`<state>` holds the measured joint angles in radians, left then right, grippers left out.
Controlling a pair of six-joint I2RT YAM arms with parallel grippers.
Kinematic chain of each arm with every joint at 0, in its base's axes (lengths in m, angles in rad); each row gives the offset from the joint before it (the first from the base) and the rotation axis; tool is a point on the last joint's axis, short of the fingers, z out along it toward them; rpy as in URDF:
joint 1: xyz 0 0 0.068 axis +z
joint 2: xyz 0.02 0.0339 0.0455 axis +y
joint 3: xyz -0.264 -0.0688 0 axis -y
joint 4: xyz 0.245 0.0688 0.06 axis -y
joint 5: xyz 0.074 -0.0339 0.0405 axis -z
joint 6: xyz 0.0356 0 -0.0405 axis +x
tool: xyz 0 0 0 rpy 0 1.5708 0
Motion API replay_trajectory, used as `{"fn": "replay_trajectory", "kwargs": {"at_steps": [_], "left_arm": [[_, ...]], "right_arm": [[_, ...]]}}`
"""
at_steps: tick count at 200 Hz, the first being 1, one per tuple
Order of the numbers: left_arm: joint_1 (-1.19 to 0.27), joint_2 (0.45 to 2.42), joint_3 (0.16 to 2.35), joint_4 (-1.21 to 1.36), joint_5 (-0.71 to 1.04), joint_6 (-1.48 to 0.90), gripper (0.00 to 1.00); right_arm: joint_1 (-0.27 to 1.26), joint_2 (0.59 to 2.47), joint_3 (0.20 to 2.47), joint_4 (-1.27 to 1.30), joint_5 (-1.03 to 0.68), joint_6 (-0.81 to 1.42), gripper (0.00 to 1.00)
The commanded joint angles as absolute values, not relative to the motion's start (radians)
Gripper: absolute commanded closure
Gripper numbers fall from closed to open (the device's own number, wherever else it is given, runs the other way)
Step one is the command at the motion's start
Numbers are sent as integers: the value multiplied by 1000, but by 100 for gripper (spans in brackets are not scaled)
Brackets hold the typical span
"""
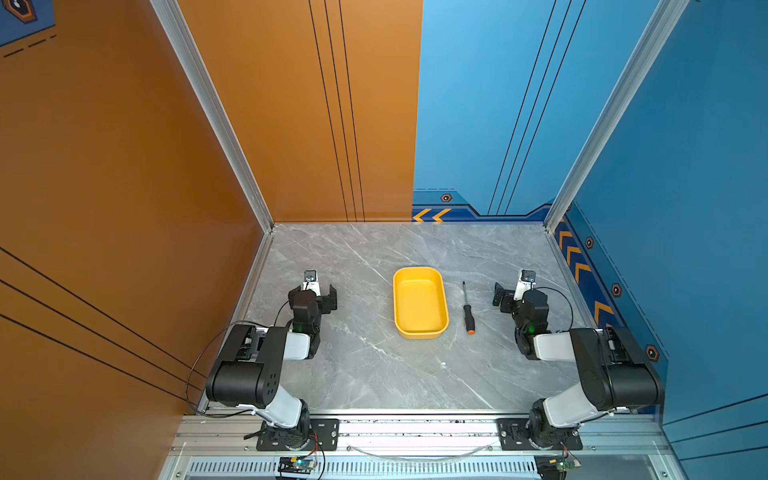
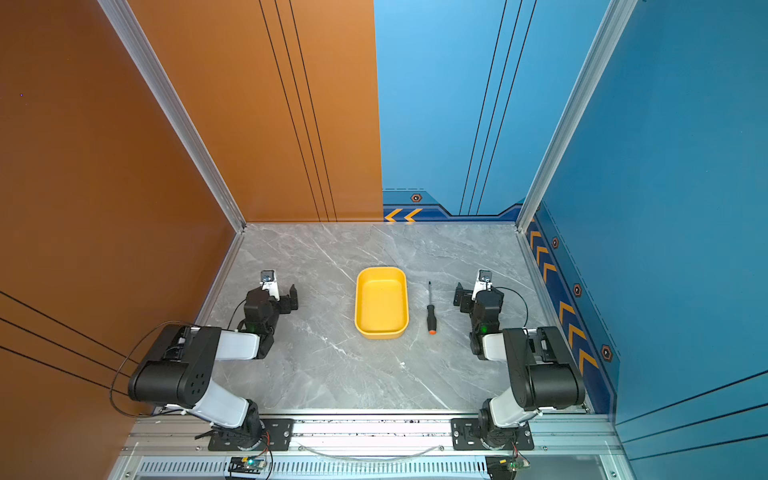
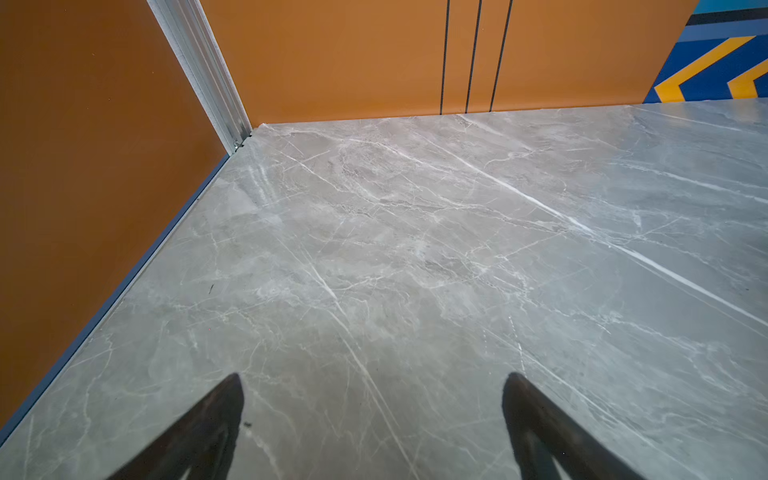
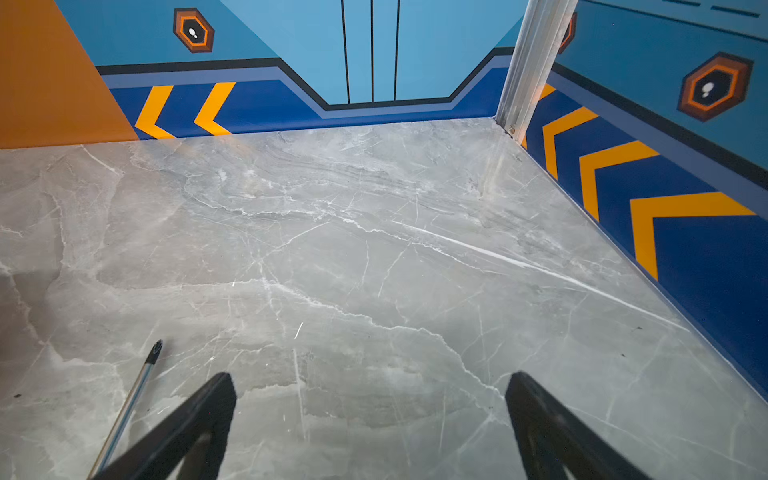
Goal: Put the screwdriver in the bin
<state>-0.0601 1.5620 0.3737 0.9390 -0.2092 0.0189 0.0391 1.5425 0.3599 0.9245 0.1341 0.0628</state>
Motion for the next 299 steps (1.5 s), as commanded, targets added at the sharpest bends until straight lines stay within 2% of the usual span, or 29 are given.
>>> {"fn": "replay_trajectory", "kwargs": {"at_steps": [1, 72, 116, 146, 172, 200, 216, 248, 299], "left_arm": [[-64, 1566, 371, 946, -224, 23, 2], [-54, 1566, 374, 943, -227, 11, 2], [-55, 1563, 371, 945, -236, 9, 2], [-55, 1517, 359, 930, -245, 8, 2], [-58, 1419, 382, 806, -229, 18, 2], [-81, 1289, 430, 641, -164, 46, 2], [-82, 1225, 483, 501, -101, -59, 2], [-103, 1214, 561, 350, 111, -205, 2], [-189, 1259, 526, 349, 139, -269, 2]], "right_arm": [[32, 1548, 374, 908, 126, 56, 0], [32, 1546, 372, 908, 128, 58, 0], [44, 1521, 388, 865, 188, 63, 0], [58, 1427, 414, 736, 214, 55, 0], [70, 1301, 497, 438, 197, 86, 0], [71, 1229, 633, 74, 59, 175, 0], [83, 1231, 686, -62, -39, 220, 0], [165, 1268, 709, -175, -124, 292, 0], [315, 1367, 688, -205, -63, 370, 3]]}}
